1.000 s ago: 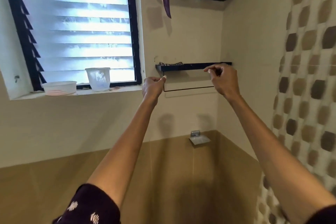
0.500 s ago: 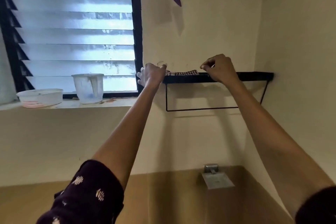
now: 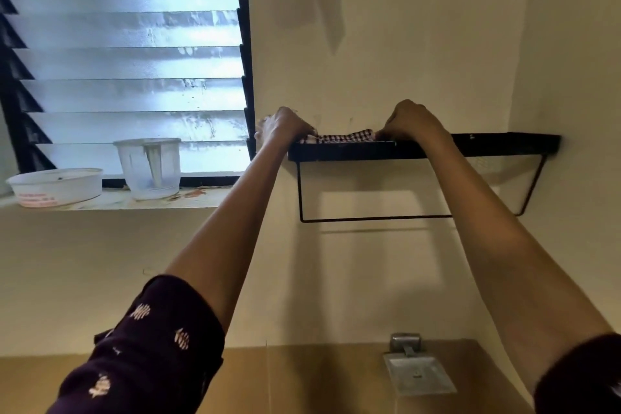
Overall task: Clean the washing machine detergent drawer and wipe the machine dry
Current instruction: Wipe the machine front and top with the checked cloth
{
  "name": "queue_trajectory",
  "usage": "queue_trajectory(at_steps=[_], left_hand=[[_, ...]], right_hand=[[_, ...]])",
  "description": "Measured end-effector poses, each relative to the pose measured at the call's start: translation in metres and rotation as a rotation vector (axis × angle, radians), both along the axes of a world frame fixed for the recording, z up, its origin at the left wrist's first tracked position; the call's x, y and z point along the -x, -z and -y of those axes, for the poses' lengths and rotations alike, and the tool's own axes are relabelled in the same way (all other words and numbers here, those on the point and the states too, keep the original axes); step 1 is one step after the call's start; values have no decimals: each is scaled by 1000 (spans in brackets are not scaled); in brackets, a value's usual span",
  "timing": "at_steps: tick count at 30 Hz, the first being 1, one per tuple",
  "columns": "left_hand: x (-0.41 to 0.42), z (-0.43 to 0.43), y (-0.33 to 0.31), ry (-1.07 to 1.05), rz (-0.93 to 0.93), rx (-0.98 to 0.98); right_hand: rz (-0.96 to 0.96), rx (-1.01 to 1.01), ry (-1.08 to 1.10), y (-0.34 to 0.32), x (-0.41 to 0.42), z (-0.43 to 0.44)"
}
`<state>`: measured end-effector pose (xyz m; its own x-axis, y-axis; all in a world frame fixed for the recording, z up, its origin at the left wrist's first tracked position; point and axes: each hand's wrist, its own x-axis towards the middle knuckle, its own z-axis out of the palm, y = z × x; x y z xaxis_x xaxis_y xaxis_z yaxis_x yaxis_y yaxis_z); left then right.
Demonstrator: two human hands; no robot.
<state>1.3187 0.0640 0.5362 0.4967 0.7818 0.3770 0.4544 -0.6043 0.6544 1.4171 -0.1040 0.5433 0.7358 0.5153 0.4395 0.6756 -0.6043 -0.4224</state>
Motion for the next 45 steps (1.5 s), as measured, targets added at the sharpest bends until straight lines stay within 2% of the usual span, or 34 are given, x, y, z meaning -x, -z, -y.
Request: queue_trajectory(at_steps=[6, 10, 13, 20, 23, 26, 29, 33, 37, 40, 42, 45], left_hand=[[5, 4, 1, 216, 359, -67], [17, 9, -6, 312, 584, -47], [31, 12, -13, 366, 710, 98], [90, 34, -4, 422, 886, 364], [131, 44, 5, 485, 948, 451], [185, 53, 11, 547, 975, 463], [242, 65, 21, 692, 883, 459], [318, 82, 37, 923, 637, 632], [370, 94, 50, 829, 473, 727], [395, 100, 60, 690, 477, 775], [420, 109, 67, 623, 469, 813], [464, 131, 78, 563, 492, 885]], right_hand=[[13, -8, 38, -1, 0, -8], [19, -289, -11, -4, 2, -9], [78, -486, -54, -12, 21, -6], [88, -775, -361, -16, 119, -7], [233, -858, -385, -5, 170, -9], [271, -938, -401, 13, 221, -8], [114, -1018, -421, 33, 268, -5], [-305, -1060, -468, 68, 319, -1], [-654, -968, -574, 95, 374, 13], [-901, -993, -754, 107, 419, 33], [-950, -910, -803, 115, 449, 46], [-770, -639, -793, 130, 496, 63]])
